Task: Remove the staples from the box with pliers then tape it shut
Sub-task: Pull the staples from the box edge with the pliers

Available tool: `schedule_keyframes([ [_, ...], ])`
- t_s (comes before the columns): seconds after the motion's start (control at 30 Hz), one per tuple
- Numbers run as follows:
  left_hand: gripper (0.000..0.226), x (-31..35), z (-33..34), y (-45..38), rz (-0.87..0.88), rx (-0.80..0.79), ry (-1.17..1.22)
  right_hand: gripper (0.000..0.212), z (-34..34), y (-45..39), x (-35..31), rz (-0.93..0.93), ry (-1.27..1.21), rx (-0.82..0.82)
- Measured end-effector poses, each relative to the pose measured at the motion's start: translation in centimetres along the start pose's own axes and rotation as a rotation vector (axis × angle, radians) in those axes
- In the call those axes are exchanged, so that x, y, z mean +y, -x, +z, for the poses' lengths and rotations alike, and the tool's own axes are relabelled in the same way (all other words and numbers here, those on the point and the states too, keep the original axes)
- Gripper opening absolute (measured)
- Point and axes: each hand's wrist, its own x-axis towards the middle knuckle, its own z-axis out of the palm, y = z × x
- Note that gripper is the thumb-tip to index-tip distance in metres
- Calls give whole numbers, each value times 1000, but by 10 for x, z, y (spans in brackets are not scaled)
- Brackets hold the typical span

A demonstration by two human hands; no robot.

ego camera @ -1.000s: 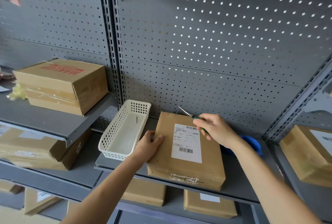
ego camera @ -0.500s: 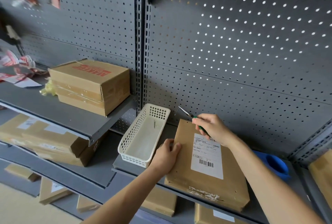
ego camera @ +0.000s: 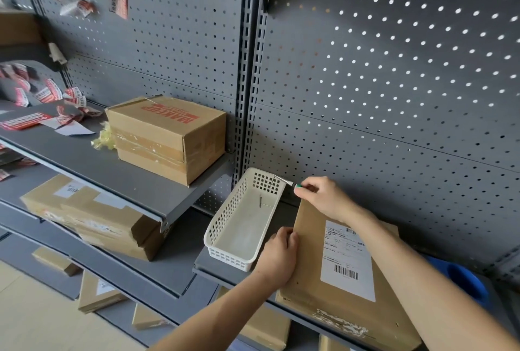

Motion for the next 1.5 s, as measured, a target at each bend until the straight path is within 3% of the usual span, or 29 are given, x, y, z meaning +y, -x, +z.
schedule_keyframes([
  [0.23,44,-3,3,-4,13,13,-30,34,10,-4,-2,-95,294,76],
  [0.43,44,-5,3,-5,21,8,-27,37,15,-9,-4,-132,400,91],
  [1.5,45,-5,3,-6,-4,-28,-36,37,12,-2,-8,-153,414,176],
])
